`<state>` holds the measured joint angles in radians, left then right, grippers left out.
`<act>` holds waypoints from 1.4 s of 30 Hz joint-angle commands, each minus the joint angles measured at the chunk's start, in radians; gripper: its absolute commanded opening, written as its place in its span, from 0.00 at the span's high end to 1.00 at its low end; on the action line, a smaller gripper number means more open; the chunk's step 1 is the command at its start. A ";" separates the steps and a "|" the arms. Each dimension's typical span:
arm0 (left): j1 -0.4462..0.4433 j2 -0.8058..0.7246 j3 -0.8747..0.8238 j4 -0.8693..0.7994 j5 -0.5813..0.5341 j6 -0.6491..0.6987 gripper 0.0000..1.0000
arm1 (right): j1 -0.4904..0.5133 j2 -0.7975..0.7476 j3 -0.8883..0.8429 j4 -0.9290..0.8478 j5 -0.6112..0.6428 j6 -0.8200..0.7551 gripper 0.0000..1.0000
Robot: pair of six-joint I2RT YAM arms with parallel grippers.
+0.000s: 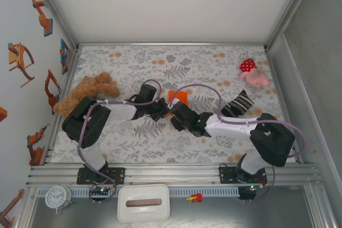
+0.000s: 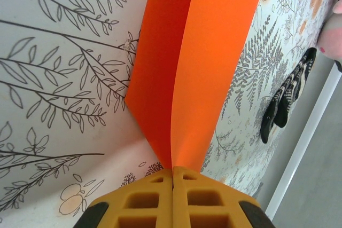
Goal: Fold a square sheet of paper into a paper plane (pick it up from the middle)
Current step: Third fold the triangle at the center of the table.
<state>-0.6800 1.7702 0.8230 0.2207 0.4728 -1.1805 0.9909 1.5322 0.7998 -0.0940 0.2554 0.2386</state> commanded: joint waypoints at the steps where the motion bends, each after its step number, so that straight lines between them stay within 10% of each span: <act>1: 0.004 -0.027 0.014 -0.009 0.020 -0.013 0.95 | -0.002 0.023 0.012 0.016 -0.007 0.002 0.66; 16: 0.029 -0.071 -0.019 -0.007 0.018 -0.025 0.85 | -0.031 -0.004 -0.008 0.040 -0.074 0.004 1.00; 25: 0.122 -0.190 -0.054 -0.093 -0.020 0.059 0.69 | -0.093 -0.051 -0.051 0.071 -0.348 0.013 1.00; 42: 0.084 0.054 0.137 -0.062 0.081 0.115 0.77 | -0.148 -0.018 -0.125 0.184 -0.622 0.070 1.00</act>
<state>-0.5842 1.7870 0.9127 0.1612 0.5167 -1.1030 0.8555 1.5143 0.6922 0.0471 -0.3031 0.2882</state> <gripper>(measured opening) 0.241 0.049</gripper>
